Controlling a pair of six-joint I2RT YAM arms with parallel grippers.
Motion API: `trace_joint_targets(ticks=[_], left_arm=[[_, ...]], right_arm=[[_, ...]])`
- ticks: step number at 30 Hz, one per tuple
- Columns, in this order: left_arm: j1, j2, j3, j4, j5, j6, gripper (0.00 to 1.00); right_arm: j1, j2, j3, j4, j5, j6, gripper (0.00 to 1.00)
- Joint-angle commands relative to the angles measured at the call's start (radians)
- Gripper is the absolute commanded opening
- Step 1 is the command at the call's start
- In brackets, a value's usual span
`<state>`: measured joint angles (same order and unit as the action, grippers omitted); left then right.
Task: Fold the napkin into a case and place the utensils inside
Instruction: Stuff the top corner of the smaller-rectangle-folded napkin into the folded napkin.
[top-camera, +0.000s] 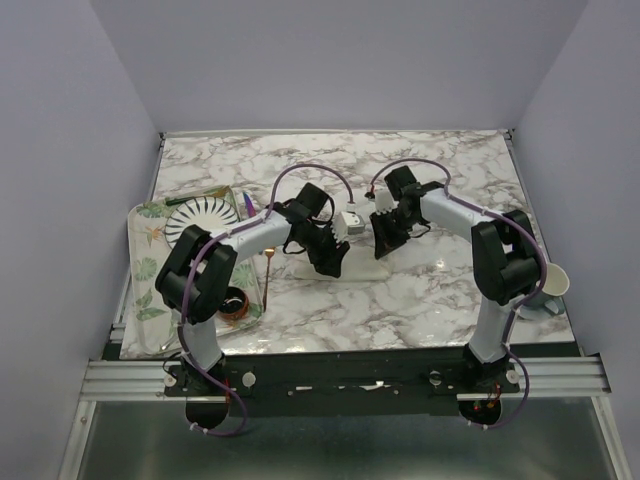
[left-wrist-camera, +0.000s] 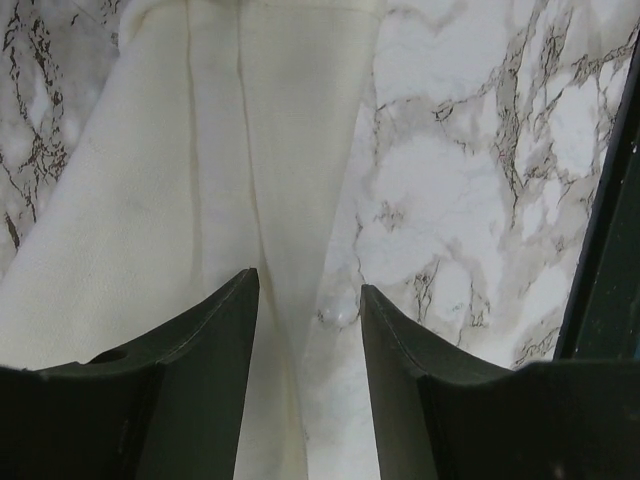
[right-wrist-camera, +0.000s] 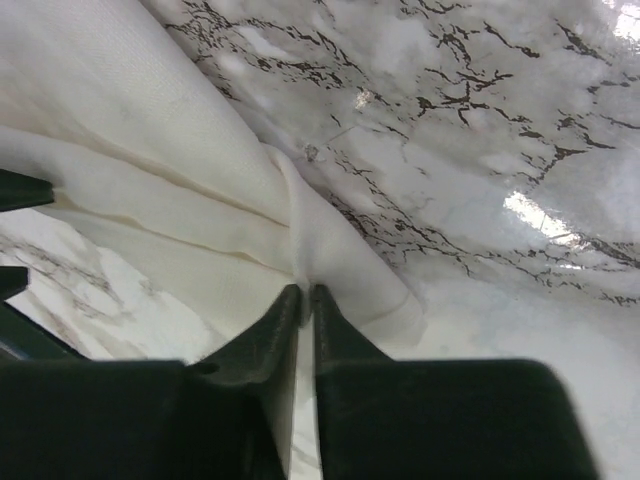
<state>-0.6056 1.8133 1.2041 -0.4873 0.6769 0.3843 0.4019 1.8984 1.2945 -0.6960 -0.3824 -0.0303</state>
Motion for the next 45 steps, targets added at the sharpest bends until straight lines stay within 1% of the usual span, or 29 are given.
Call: trace_joint_targets(ticks=[1, 6, 7, 9, 11, 12, 14, 18, 25, 30, 38, 44, 45], left_arm=[[-0.003, 0.003, 0.009, 0.018, -0.040, 0.031, 0.54], [-0.003, -0.020, -0.003, 0.024, -0.056, 0.059, 0.53], [-0.003, -0.022, -0.002, 0.023, -0.060, 0.061, 0.53], [-0.002, -0.022, 0.002, 0.019, -0.069, 0.082, 0.53], [-0.002, -0.019, 0.006, 0.023, -0.071, 0.087, 0.53], [-0.002, -0.006, 0.012, 0.016, -0.073, 0.088, 0.53], [-0.003, 0.007, 0.031, -0.002, -0.073, 0.097, 0.54], [-0.003, 0.029, 0.046, -0.010, -0.076, 0.107, 0.52], [-0.013, 0.058, 0.074, -0.016, -0.094, 0.108, 0.52], [-0.025, 0.064, 0.086, -0.039, -0.068, 0.119, 0.53], [-0.033, 0.072, 0.083, -0.046, -0.062, 0.107, 0.54], [-0.040, 0.080, 0.077, -0.045, -0.069, 0.116, 0.48], [-0.043, 0.078, 0.077, -0.045, -0.076, 0.116, 0.44]], right_arm=[[0.002, -0.007, 0.092, -0.071, -0.047, -0.022, 0.27], [0.000, -0.012, 0.170, -0.106, -0.078, -0.045, 0.38], [0.000, -0.007, 0.196, -0.108, -0.082, -0.048, 0.38], [-0.002, 0.017, 0.227, -0.105, -0.090, -0.060, 0.43], [0.000, 0.057, 0.272, -0.103, -0.098, -0.062, 0.44], [0.000, 0.074, 0.285, -0.103, -0.117, -0.063, 0.46], [0.002, 0.103, 0.321, -0.103, -0.136, -0.062, 0.47], [0.005, 0.181, 0.368, -0.105, -0.180, -0.056, 0.47], [0.014, 0.248, 0.397, -0.108, -0.242, -0.048, 0.47], [0.021, 0.263, 0.391, -0.111, -0.306, -0.046, 0.47], [0.035, 0.271, 0.365, -0.111, -0.326, -0.049, 0.43], [0.048, 0.277, 0.351, -0.102, -0.328, -0.052, 0.41], [0.049, 0.278, 0.350, -0.102, -0.326, -0.054, 0.40]])
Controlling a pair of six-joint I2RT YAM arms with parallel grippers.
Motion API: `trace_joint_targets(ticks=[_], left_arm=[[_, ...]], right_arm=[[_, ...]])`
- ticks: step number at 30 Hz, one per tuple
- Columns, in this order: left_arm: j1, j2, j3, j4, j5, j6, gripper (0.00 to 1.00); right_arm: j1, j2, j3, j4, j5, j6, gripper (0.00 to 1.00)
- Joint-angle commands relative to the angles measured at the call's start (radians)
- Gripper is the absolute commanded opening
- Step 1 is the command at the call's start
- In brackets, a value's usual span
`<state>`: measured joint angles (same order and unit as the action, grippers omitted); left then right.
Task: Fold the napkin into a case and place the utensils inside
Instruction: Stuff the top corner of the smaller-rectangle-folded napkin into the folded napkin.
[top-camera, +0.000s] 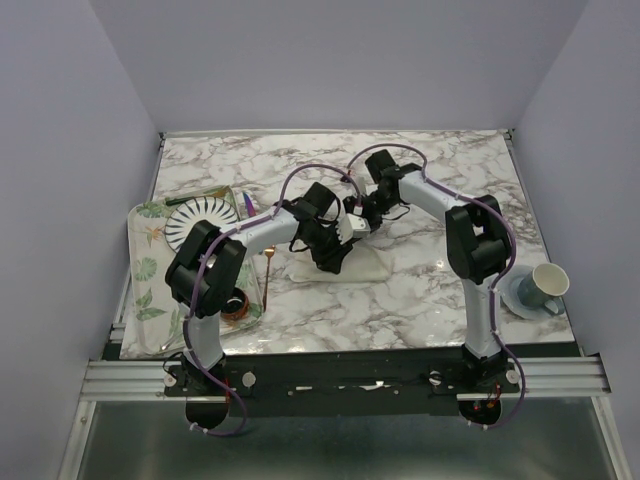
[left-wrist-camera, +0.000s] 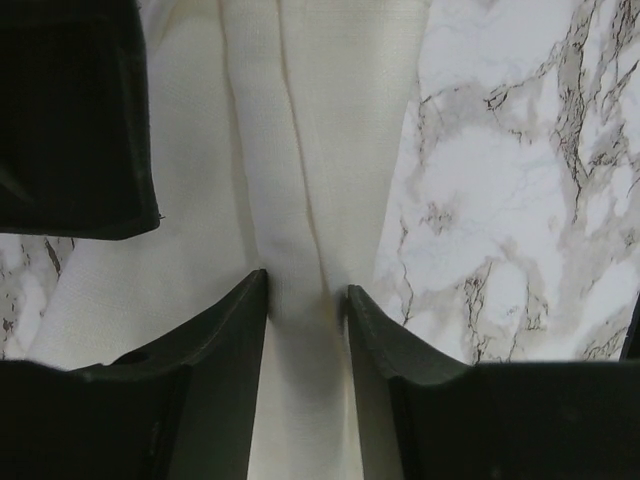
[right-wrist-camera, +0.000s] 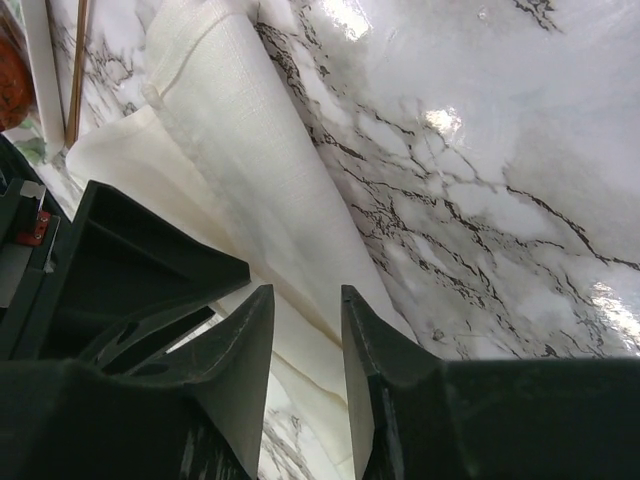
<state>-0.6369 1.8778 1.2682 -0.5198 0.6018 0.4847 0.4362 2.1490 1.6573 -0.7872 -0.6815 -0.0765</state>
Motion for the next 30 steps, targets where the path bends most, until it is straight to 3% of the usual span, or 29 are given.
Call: trace_joint_targets(ticks=[1, 5, 13, 24, 30], left_arm=[[-0.014, 0.012, 0.010, -0.006, -0.008, 0.015, 0.43], [-0.015, 0.012, 0.005, 0.003, -0.025, 0.006, 0.40], [-0.020, 0.018, 0.003, 0.001, -0.027, 0.000, 0.44], [-0.021, 0.024, 0.043, -0.025, -0.023, -0.011, 0.05], [-0.021, 0.029, 0.082, -0.039, -0.031, -0.018, 0.01]], right_arm=[[0.016, 0.029, -0.014, -0.010, -0.023, -0.009, 0.39], [0.022, 0.035, -0.021, -0.009, -0.015, -0.013, 0.38], [0.029, 0.035, -0.031, -0.010, -0.012, -0.019, 0.32], [0.053, 0.023, -0.067, -0.010, -0.044, -0.034, 0.17], [0.068, 0.012, -0.096, -0.007, -0.056, -0.045, 0.12]])
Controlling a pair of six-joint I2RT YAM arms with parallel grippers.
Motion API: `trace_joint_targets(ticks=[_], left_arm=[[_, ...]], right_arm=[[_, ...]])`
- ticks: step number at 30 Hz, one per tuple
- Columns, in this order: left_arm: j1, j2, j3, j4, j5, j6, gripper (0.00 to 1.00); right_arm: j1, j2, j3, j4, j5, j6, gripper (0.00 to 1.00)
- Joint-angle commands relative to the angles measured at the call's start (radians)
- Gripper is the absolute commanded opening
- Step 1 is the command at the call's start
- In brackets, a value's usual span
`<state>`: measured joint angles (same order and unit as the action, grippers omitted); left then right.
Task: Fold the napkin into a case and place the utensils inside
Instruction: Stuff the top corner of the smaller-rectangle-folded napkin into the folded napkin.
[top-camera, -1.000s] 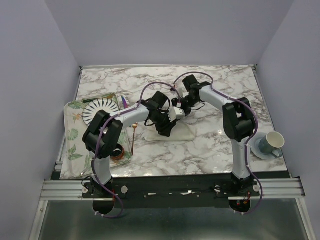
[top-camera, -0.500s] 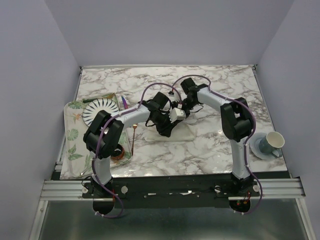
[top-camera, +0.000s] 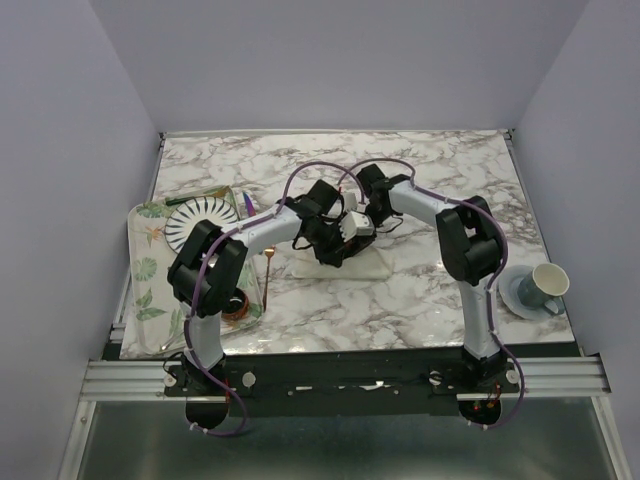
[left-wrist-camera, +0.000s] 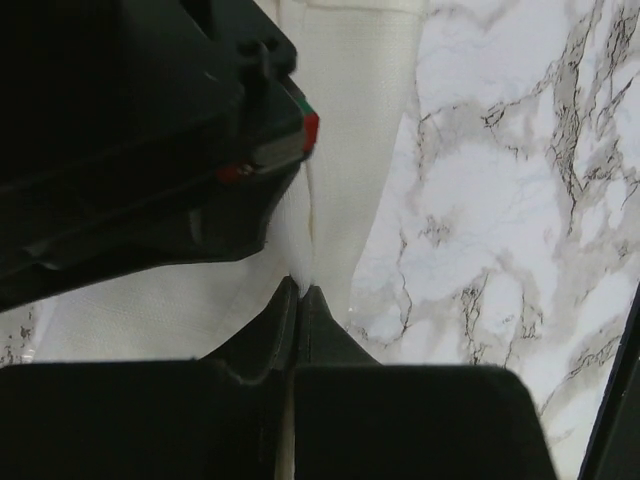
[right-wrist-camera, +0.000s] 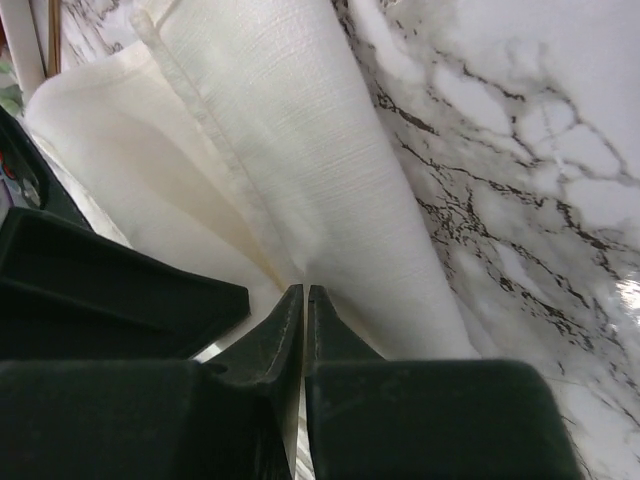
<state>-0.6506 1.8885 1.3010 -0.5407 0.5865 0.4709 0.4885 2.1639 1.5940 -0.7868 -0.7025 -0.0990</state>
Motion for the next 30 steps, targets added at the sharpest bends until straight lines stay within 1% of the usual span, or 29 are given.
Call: trace_joint_targets(ticks=[1, 5, 8, 9, 13, 17, 22, 24, 30], left_arm=[[-0.007, 0.023, 0.052, -0.021, -0.017, -0.002, 0.01], [-0.009, 0.038, 0.070, -0.041, -0.014, 0.021, 0.01], [-0.007, 0.043, 0.067, -0.057, -0.010, 0.037, 0.01], [-0.007, 0.043, 0.063, -0.061, -0.010, 0.041, 0.01], [-0.009, 0.034, 0.044, -0.061, -0.002, 0.048, 0.00], [-0.007, 0.037, 0.044, -0.061, 0.003, 0.045, 0.00], [-0.007, 0.040, 0.049, -0.059, 0.003, 0.048, 0.00], [-0.009, 0.040, 0.050, -0.061, 0.004, 0.049, 0.00], [-0.007, 0.041, 0.050, -0.062, 0.006, 0.055, 0.01]], right_arm=[[0.019, -0.004, -0.035, -0.008, -0.037, -0.024, 0.11], [0.024, -0.013, -0.029, -0.011, -0.043, -0.021, 0.10], [0.022, -0.029, 0.027, -0.032, -0.016, -0.024, 0.12], [0.019, -0.033, 0.044, -0.038, -0.002, -0.024, 0.15], [0.002, -0.047, 0.116, -0.064, 0.043, -0.039, 0.21], [-0.007, -0.032, 0.147, -0.092, 0.075, -0.071, 0.27], [-0.013, 0.000, 0.161, -0.098, 0.132, -0.099, 0.42], [-0.014, 0.016, 0.167, -0.100, 0.152, -0.102, 0.43], [-0.014, 0.054, 0.175, -0.083, 0.190, -0.099, 0.43]])
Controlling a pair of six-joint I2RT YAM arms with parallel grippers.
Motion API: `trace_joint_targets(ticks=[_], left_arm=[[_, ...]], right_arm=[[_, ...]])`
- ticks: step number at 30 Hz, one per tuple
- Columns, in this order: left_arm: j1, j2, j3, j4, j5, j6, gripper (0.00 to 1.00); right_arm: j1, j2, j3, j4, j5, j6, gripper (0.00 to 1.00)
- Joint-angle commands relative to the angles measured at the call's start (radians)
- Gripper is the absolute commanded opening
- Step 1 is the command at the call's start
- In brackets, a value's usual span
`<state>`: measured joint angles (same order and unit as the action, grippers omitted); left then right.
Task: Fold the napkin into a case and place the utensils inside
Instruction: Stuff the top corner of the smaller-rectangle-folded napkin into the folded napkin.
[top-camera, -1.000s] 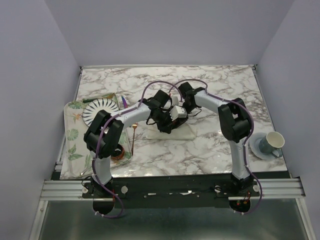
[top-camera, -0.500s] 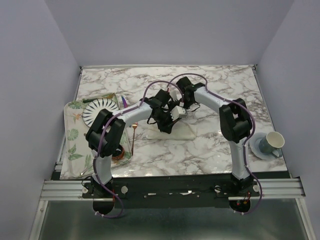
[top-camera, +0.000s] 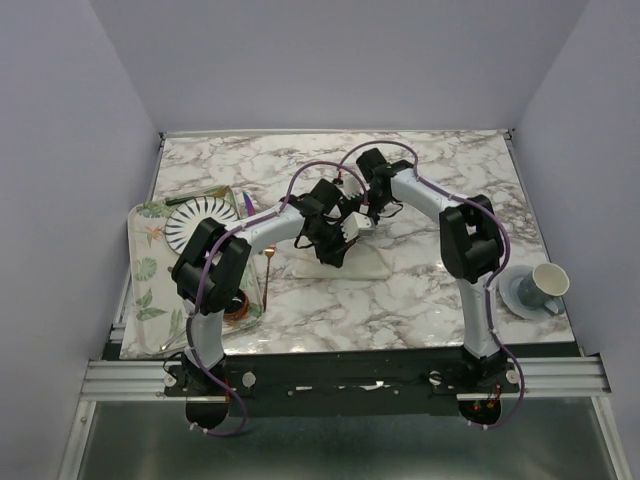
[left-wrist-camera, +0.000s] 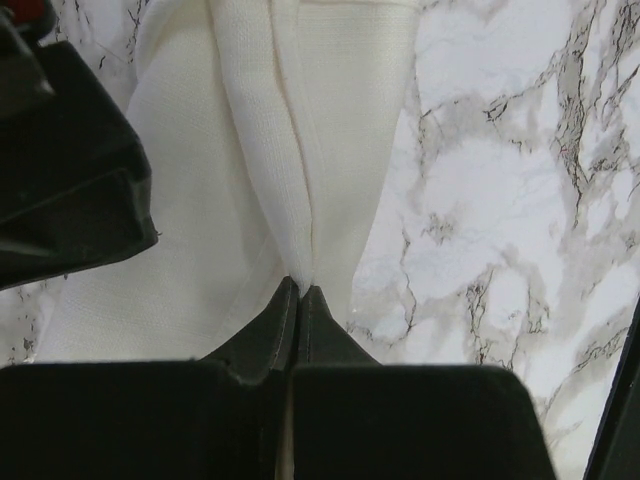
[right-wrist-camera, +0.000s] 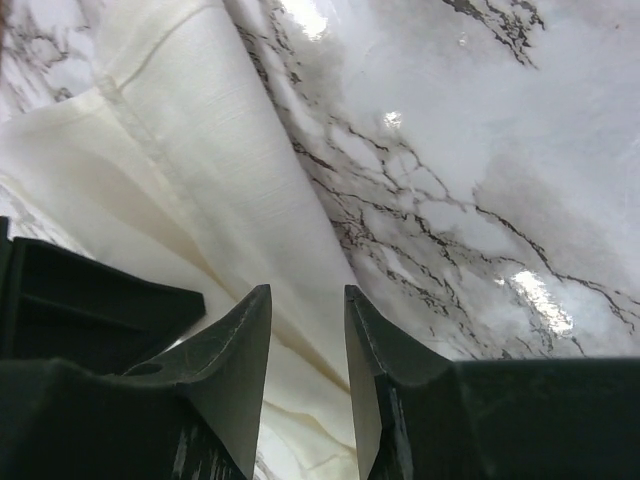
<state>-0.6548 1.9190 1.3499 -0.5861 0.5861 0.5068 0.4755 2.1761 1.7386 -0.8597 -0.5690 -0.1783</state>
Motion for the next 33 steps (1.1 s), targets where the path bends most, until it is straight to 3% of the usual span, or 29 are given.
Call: trace_joint_targets(ticks=[1, 9, 23, 33], left_arm=[[-0.003, 0.009, 0.002, -0.017, 0.006, 0.021, 0.01], [-0.003, 0.006, -0.012, -0.009, 0.006, 0.019, 0.00], [-0.005, -0.011, -0.015, 0.014, -0.026, -0.005, 0.00], [-0.005, -0.002, -0.009, 0.017, -0.032, 0.004, 0.01]], right_arm=[[0.000, 0.042, 0.029, -0.009, 0.057, -0.023, 0.43], [-0.002, 0.030, -0.001, 0.002, 0.074, -0.044, 0.43], [0.003, 0.004, -0.117, 0.060, -0.057, -0.029, 0.02], [0.046, -0.059, -0.189, 0.076, -0.135, -0.026, 0.01]])
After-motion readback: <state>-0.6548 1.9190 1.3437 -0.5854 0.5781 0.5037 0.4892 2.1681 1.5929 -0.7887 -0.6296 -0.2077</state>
